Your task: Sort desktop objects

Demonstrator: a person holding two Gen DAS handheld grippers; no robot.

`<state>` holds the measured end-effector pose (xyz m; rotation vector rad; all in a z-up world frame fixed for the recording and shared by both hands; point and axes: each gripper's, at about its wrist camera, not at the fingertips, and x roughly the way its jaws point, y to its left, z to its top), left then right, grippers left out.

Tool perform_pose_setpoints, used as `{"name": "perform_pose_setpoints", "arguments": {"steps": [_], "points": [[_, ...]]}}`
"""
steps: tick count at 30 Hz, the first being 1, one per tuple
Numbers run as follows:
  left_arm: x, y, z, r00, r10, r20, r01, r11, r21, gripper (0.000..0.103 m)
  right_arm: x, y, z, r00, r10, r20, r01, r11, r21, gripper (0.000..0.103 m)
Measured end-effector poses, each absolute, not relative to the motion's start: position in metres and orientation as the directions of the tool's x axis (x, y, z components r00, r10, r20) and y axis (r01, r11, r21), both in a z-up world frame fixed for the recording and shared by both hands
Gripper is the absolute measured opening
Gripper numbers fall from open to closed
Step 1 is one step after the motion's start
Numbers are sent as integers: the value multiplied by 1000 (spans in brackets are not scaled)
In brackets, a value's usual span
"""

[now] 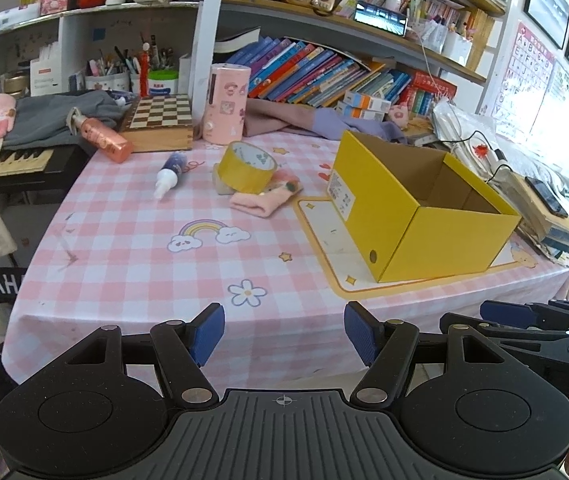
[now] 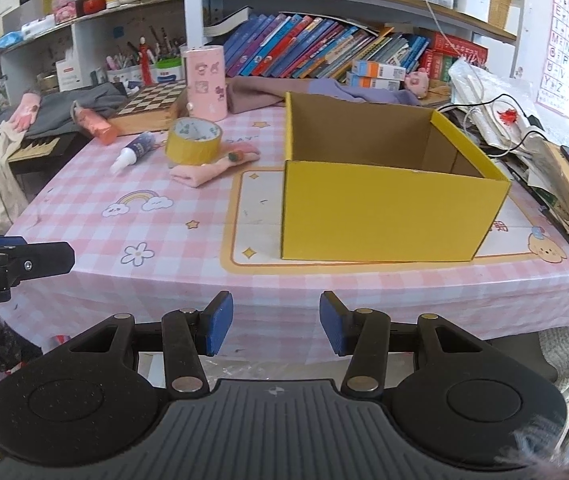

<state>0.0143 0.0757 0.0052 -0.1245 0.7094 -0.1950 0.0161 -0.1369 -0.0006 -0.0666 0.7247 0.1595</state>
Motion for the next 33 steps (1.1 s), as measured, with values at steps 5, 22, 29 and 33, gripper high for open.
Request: {"name": "perform_pose_setpoints", "arguments": {"steps": [5,22,29,33], "points": [[12,81,4,738,-198,-646,112,979,-172,72,18,-127,-3,717,164,-678,-214,977,11,49],[20,102,3,734,-97,-672,19,992,-123,76,36,-86,-7,678,296,-673,-377,926,28,51],[37,107,-4,717,-59,-694,-17,995,-103,77,54,-76,-14,647,325,-689,-416,909,38,51],[53,112,-6,712,-39,-701,-45,994,-101,77,70,-72,-17,635,339,-694,-433,900,43,51]]}}
